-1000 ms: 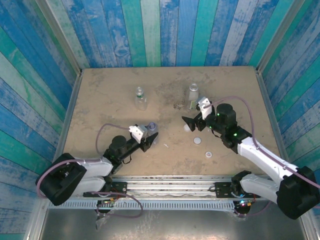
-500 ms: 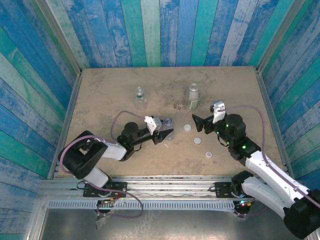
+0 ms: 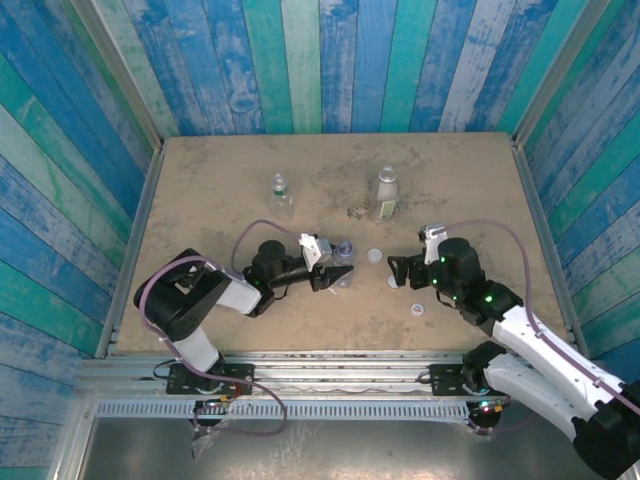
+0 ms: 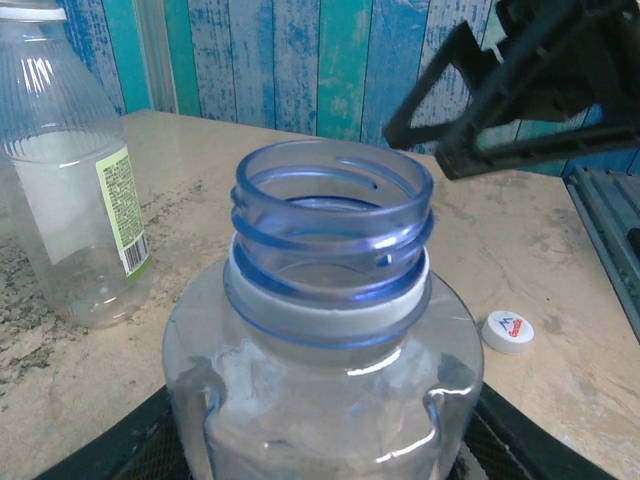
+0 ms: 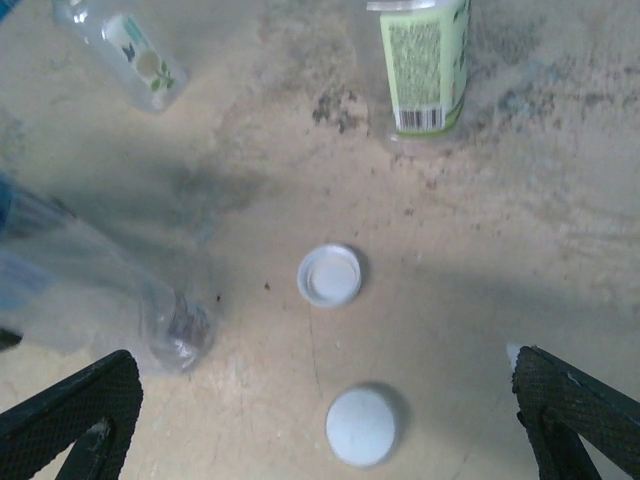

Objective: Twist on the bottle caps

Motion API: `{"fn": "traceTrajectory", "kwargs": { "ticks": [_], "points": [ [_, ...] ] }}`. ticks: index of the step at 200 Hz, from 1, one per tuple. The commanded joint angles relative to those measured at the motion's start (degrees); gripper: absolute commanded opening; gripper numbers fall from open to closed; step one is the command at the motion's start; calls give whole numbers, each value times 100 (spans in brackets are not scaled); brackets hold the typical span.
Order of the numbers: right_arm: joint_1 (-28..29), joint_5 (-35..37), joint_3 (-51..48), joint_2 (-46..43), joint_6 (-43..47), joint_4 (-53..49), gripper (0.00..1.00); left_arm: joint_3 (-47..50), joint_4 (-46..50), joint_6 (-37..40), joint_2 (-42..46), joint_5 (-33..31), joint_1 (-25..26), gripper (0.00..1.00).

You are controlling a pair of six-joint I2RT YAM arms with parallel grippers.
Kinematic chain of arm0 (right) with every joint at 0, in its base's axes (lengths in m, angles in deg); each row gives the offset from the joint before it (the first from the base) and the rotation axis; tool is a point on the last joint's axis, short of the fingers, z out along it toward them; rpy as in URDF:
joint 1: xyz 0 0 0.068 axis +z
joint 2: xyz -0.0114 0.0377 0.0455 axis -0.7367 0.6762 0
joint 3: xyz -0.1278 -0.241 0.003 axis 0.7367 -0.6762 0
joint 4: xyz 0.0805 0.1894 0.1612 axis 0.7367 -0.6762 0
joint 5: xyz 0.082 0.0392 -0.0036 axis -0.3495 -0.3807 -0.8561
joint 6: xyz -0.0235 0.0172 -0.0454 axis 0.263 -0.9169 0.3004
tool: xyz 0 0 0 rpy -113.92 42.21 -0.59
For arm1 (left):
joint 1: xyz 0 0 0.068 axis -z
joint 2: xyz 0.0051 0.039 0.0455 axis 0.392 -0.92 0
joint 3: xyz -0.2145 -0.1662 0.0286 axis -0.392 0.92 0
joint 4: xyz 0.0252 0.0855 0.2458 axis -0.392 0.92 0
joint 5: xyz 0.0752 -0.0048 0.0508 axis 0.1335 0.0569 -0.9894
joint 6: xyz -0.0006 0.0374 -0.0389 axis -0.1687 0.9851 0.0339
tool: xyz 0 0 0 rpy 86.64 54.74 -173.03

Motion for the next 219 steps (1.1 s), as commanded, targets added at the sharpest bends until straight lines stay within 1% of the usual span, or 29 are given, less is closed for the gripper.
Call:
{"fn": "traceTrajectory", "kwargs": {
  "ticks": [1,19,31,41,56,64,77,99,119,136,157,171,183,219],
  "points": [
    [672,1275,265,-41,-610,-945,96,-5,-255,-62,-252,135,-108,56],
    [1386,2218,453,208,-1017,-1648,93,7,-256,-34,-261,120,-151,56],
    [1801,2681,575,430,-1414,-2137,91,29,-202,5,-260,83,-160,57],
    [2012,2775,587,581,-1700,-2394,87,50,-219,20,-261,75,-161,57],
    [2157,2612,454,673,-2019,-2478,84,62,-219,26,-256,79,-176,57],
    [2165,2534,322,661,-2189,-2471,82,59,-203,41,-254,89,-176,57],
    [2163,2499,116,585,-2405,-2411,76,31,-160,77,-263,100,-175,57],
    [2154,2619,-114,450,-2666,-2302,73,20,-162,81,-309,113,-173,58],
    [2097,2531,-287,417,-2651,-2144,68,17,-242,58,-374,126,-171,58],
    [1978,2257,-373,467,-2559,-2012,67,19,-291,31,-404,146,-176,58],
    [1831,2001,-438,513,-2539,-1939,59,23,-290,24,-412,166,-170,58],
    [1734,1848,-482,548,-2457,-1838,57,21,-305,22,-416,170,-173,58],
    [1630,1755,-492,620,-2388,-1787,53,24,-318,15,-418,184,-170,58],
    [1345,1478,-457,999,-2317,-1768,50,24,-290,22,-403,179,-171,58]
  ]
}}
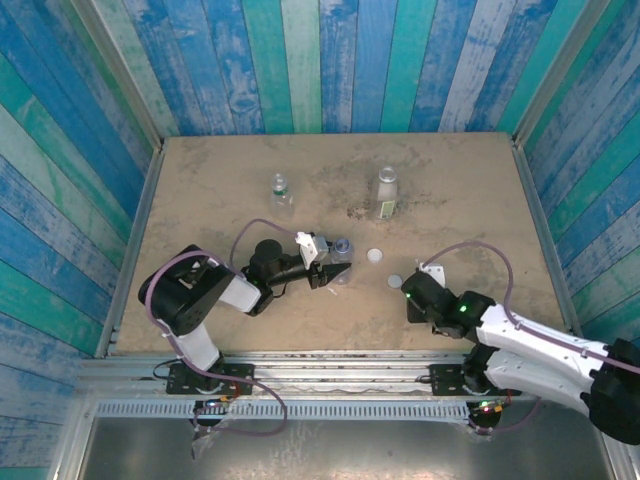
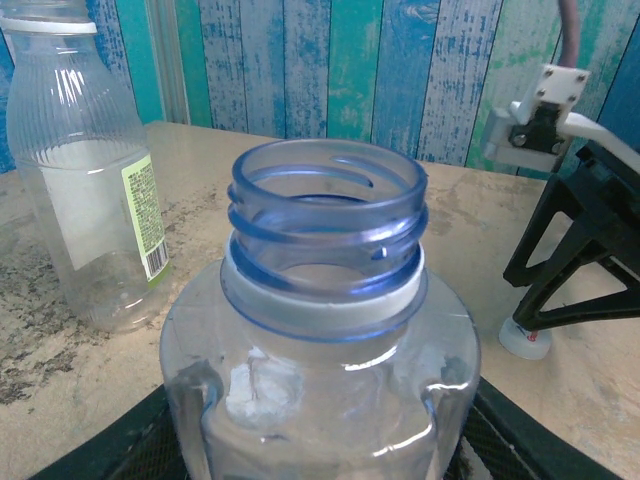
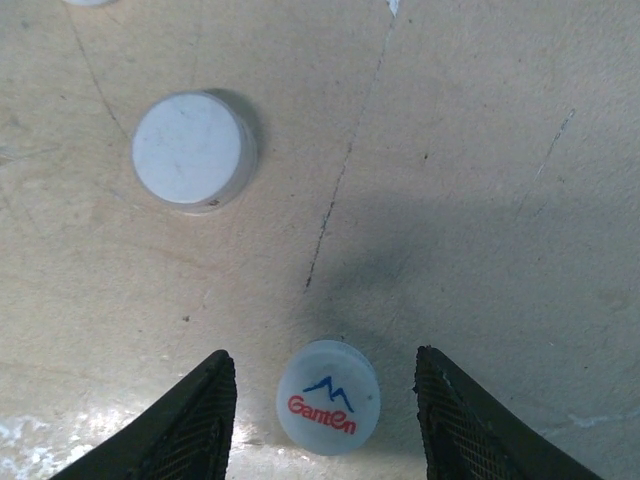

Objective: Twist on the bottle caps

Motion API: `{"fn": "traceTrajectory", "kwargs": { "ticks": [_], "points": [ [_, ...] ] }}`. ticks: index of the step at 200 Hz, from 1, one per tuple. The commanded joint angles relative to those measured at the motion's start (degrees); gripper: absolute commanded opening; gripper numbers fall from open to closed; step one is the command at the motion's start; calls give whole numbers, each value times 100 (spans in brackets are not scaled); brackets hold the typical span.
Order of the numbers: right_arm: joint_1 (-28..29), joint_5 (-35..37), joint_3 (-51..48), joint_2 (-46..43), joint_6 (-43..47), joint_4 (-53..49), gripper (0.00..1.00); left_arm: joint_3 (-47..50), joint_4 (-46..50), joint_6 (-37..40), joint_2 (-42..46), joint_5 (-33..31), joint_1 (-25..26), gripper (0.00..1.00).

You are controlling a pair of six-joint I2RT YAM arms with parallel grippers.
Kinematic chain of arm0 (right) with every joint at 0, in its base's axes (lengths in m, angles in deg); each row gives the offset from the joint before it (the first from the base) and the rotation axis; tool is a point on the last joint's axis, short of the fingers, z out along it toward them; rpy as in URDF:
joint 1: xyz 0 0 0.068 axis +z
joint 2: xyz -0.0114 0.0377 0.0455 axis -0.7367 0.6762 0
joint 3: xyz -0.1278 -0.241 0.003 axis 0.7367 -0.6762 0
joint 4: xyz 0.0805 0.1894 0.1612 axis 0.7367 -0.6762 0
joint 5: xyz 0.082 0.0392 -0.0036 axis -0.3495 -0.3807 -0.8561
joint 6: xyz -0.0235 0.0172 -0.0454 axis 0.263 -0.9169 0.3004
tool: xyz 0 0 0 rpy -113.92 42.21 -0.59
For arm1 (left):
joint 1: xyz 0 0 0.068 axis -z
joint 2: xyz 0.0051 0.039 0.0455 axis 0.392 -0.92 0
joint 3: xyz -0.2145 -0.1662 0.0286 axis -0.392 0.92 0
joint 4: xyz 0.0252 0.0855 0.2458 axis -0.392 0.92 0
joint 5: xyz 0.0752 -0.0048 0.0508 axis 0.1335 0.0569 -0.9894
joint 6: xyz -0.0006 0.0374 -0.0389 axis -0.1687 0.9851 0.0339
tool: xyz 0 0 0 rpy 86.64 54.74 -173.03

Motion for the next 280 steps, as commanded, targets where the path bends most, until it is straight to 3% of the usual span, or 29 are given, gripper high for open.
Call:
{"fn": "traceTrajectory", "kwargs": {
  "ticks": [1,83,165,240,280],
  "points": [
    [-129,-250,-35,196,55,22,50,9,75,35,-195,82,-22,58],
    [-290,-624,249,1003,232,43,45,7,80,34,-217,103,-29,58],
    [-325,-704,369,1113,309,-21,28,9,103,64,-231,111,-21,58],
    [-326,-682,592,1180,579,-78,31,-9,102,71,-275,139,-22,57],
    [-327,-815,975,1625,983,99,29,19,264,127,-199,124,-26,57]
  ]
}}
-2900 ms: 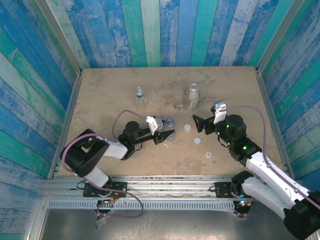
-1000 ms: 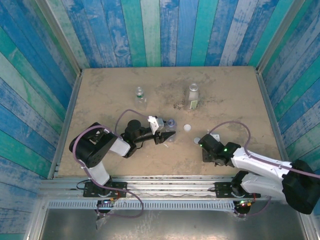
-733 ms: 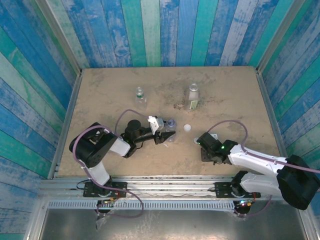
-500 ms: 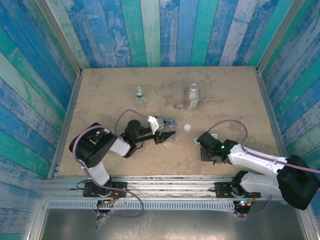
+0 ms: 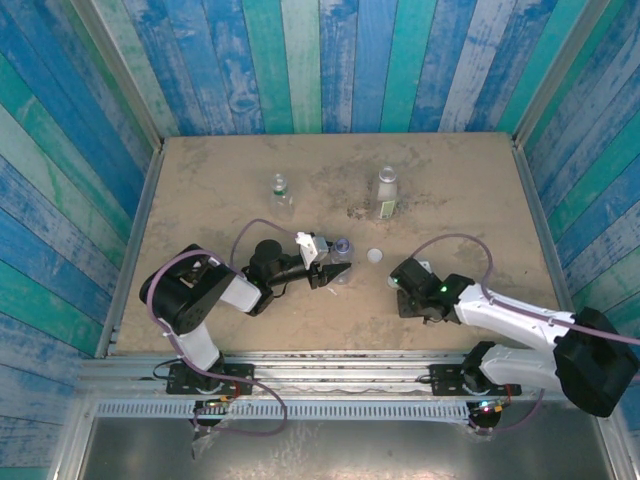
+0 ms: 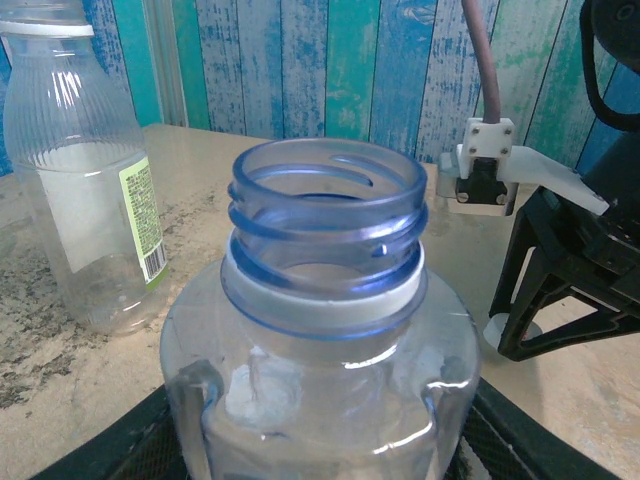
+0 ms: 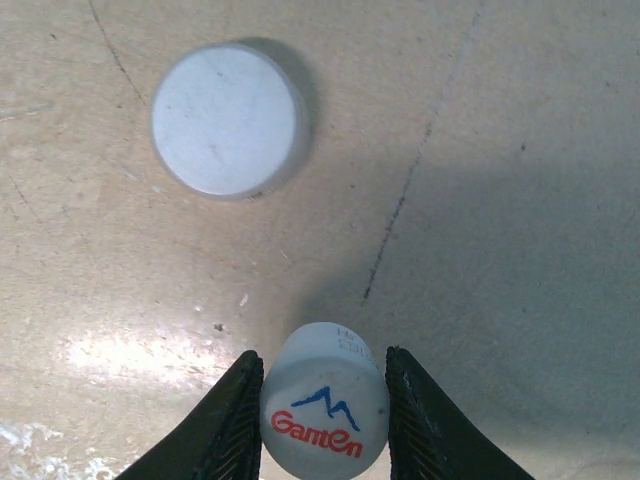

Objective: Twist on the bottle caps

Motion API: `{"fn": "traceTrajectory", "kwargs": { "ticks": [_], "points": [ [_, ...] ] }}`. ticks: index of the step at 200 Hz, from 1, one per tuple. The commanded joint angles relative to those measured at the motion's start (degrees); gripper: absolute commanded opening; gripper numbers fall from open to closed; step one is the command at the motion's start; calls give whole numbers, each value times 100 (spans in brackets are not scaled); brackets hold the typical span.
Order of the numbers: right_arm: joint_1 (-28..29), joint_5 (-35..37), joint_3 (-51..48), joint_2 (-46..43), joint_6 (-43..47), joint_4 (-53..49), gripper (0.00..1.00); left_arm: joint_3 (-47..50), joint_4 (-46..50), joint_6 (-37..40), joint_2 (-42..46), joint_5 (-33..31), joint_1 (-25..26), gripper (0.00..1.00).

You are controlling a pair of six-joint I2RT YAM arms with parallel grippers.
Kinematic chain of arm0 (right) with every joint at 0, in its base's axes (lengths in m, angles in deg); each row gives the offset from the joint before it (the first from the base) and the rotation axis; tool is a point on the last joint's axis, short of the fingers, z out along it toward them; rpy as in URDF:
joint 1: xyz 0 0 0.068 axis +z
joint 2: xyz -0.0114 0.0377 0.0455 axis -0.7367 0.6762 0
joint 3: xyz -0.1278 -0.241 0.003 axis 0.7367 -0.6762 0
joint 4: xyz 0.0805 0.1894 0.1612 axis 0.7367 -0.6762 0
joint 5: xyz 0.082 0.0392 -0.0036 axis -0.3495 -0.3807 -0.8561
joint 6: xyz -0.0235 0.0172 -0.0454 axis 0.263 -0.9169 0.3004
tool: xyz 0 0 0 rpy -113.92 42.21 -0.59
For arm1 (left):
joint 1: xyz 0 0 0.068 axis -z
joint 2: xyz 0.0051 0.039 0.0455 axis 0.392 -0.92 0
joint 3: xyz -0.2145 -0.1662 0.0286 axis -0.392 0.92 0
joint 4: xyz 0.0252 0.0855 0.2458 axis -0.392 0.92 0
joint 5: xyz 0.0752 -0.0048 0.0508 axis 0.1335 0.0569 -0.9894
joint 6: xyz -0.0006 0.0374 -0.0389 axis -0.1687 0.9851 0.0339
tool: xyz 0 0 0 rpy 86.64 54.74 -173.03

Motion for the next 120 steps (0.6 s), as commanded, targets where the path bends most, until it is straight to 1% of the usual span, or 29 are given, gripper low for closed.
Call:
{"fn": "traceTrajectory", "kwargs": {
  "ticks": [1,42,65,98,119,120],
  "points": [
    [-24,-85,331,278,356,26,29,25,349,118,-145,91,-19,57],
    [-88,-149,1021,962,892,331,29,302,421,73,114,-3,-18,57],
    [-370,-454,1408,1412,1219,589,29,457,414,-3,240,-33,-22,57],
    [-760,-621,1898,2176,1675,776,30,567,557,-14,393,-56,-21,56],
    [-1008,-705,2013,2455,1894,896,30,587,666,11,488,-72,-28,56],
    [-1096,-709,2014,2466,1903,908,30,585,667,12,493,-72,-27,56]
  ]
}}
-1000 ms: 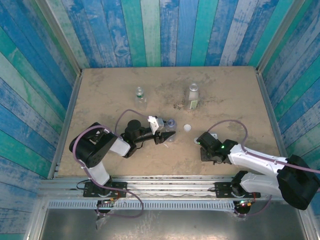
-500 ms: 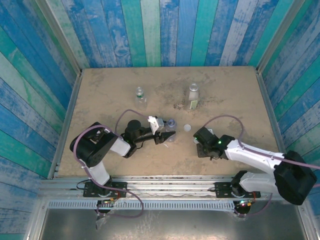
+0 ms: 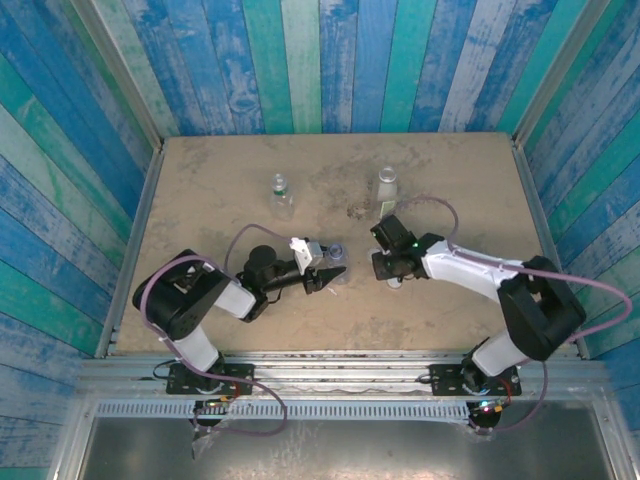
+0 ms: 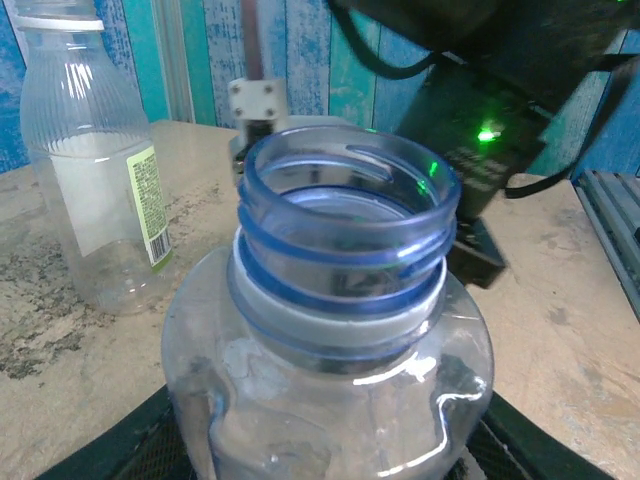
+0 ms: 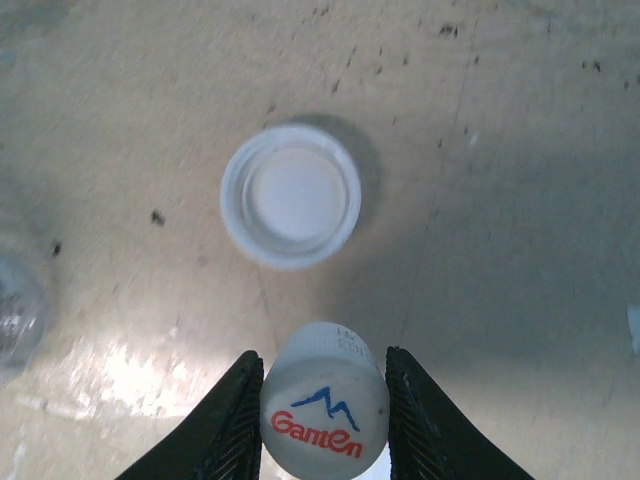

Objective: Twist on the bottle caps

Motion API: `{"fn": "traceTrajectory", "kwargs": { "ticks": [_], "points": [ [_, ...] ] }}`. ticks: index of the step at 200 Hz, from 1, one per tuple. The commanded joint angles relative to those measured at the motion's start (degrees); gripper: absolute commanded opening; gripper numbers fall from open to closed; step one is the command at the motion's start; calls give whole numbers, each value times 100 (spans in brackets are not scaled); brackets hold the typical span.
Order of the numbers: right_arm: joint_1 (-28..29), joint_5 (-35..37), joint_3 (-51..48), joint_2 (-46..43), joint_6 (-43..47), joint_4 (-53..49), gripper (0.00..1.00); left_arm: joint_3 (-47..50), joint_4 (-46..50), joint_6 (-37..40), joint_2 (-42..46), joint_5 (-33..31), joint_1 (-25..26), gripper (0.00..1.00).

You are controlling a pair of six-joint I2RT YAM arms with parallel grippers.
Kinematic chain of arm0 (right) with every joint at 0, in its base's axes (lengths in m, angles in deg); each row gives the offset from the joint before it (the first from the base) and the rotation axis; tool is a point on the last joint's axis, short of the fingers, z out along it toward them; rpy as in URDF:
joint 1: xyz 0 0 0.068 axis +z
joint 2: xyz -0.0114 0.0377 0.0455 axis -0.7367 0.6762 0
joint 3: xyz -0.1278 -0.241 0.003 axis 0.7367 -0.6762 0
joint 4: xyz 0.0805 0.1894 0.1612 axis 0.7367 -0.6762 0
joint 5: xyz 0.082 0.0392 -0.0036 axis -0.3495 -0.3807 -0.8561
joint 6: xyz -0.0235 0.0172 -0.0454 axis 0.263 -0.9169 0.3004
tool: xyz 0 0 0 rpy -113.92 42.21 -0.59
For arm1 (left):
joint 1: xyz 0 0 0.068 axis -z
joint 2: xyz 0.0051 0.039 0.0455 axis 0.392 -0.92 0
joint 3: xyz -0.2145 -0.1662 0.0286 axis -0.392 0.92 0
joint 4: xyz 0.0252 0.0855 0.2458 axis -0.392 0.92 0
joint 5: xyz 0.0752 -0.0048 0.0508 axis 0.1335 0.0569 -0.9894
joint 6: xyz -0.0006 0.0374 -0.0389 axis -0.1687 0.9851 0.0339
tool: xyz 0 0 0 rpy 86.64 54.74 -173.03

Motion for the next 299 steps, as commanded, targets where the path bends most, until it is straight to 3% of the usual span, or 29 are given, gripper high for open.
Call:
{"fn": "traceTrajectory", "kwargs": {
  "ticks": [1,60,100,151,263,299],
  "points": [
    [-351,-182,139,278,459,116,30,164,722,-3,190,4,0,56],
    [-865,-223,130,660,722,320,32,-162,1447,8,612,210,-23,55],
    [-882,-227,149,753,762,348,42,-283,2388,328,1095,101,-22,56],
    [-882,-232,96,490,731,335,47,-296,1997,165,672,204,-31,56],
    [-882,-189,27,363,666,331,32,-346,1757,160,285,289,-35,57],
    [-884,-149,25,271,658,250,32,-349,1712,154,251,301,-34,57]
  ]
}}
